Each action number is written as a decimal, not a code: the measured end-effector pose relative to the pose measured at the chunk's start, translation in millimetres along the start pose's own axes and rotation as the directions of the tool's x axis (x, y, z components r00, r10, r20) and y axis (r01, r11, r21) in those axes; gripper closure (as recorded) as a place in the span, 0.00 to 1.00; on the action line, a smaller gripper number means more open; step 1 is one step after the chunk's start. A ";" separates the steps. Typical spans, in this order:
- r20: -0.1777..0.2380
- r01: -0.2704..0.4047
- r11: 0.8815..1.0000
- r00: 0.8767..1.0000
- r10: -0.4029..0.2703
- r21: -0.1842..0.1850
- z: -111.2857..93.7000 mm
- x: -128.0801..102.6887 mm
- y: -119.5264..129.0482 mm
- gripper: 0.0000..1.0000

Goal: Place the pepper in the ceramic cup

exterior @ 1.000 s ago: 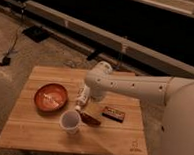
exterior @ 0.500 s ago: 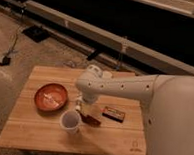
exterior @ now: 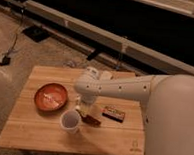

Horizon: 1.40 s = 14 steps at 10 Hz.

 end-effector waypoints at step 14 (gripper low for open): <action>-0.009 -0.021 0.999 1.000 0.021 -0.034 28.8 2.9 -10.8 0.31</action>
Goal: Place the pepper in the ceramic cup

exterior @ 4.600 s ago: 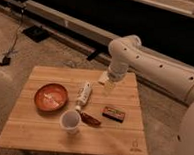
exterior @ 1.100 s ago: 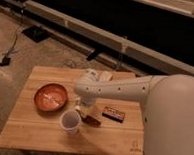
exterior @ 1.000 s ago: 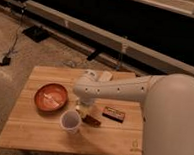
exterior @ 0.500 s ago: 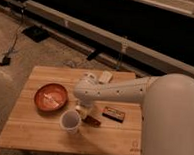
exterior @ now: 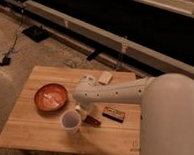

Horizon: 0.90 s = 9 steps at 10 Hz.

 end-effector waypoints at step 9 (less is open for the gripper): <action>-0.001 -0.001 1.000 1.000 0.001 -0.016 3.9 0.7 -4.2 0.42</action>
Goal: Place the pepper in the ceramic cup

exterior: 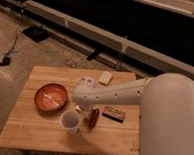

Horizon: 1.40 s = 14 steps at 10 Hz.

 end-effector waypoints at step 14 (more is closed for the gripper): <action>0.084 -0.164 0.985 0.984 0.159 0.055 3.7 -43.7 10.8 0.20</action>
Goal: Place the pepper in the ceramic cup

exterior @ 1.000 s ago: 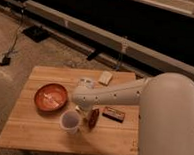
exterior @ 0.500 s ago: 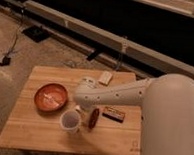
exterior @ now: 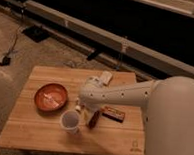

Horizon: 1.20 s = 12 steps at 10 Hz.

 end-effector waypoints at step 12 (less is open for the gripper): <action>0.076 -0.100 0.995 0.992 0.102 -0.029 14.0 -31.2 20.0 0.60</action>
